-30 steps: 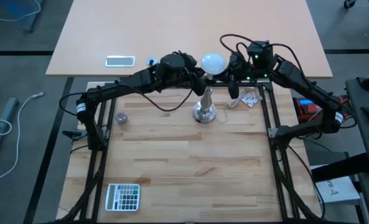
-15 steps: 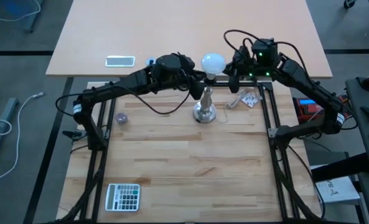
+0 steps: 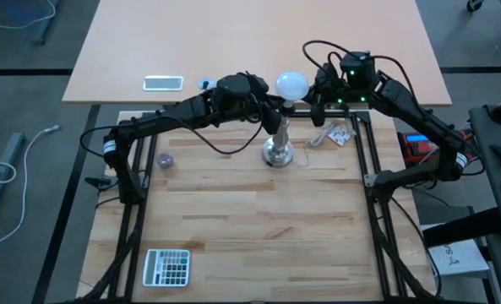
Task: Screw lightbulb
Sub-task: Insert the light bulb into the lamp
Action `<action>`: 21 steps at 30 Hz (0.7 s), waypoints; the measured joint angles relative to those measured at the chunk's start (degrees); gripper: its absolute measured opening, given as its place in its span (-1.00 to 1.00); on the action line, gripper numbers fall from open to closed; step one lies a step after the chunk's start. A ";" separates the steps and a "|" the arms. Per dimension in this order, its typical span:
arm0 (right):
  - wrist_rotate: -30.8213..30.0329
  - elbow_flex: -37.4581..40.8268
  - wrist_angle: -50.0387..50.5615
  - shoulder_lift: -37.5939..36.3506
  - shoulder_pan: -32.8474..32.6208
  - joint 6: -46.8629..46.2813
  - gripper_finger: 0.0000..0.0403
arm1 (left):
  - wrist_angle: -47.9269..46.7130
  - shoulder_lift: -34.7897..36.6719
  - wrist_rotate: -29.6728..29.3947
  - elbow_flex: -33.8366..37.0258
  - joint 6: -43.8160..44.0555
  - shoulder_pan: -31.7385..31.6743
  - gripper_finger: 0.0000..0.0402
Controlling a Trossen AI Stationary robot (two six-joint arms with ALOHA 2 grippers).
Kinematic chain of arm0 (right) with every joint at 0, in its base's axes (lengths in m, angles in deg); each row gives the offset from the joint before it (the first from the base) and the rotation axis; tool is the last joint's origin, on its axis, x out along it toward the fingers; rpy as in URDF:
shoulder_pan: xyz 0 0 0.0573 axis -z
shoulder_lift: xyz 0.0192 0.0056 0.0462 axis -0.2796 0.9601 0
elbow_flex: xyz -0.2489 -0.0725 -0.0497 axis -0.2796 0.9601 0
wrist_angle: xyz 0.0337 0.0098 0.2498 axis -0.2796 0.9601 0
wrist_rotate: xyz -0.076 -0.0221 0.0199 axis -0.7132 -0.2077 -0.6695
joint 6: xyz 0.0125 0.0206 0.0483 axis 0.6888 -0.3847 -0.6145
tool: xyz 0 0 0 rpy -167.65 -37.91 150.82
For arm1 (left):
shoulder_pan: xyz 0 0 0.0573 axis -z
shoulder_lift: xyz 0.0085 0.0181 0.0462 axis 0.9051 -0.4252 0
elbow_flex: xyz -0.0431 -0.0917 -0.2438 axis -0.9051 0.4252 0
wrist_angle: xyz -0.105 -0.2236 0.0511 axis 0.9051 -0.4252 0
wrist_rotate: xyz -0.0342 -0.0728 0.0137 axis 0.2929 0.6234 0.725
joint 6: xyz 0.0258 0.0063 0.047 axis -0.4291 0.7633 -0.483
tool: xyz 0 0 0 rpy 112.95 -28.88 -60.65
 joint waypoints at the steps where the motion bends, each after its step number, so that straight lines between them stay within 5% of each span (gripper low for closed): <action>1: 0.48 0.00 0.04 0.00 0.00 0.00 -1.00 | -0.02 0.00 0.00 0.00 0.00 -0.09 -0.90; 12: 7.48 -0.01 -0.42 0.12 -1.52 -0.70 -1.00 | 0.22 -0.50 -2.21 0.15 0.31 -0.59 -0.90; 21: -2.97 -0.02 4.66 -0.67 -2.04 3.67 -1.00 | -1.65 0.59 -1.73 0.15 1.91 -0.60 -0.90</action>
